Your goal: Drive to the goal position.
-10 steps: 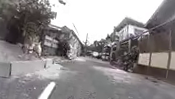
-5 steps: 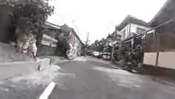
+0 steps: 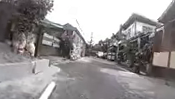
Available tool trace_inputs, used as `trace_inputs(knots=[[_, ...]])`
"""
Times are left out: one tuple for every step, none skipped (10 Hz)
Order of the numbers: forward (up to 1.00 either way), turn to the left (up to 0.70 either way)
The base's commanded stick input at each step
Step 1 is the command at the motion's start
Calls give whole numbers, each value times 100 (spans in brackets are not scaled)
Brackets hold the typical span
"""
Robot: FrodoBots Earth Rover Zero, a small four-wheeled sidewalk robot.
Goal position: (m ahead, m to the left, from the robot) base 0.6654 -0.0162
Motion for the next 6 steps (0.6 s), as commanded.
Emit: trace_inputs(knots=[[85, 0], [85, 0], [85, 0], [85, 0], [70, 0], [70, 0]])
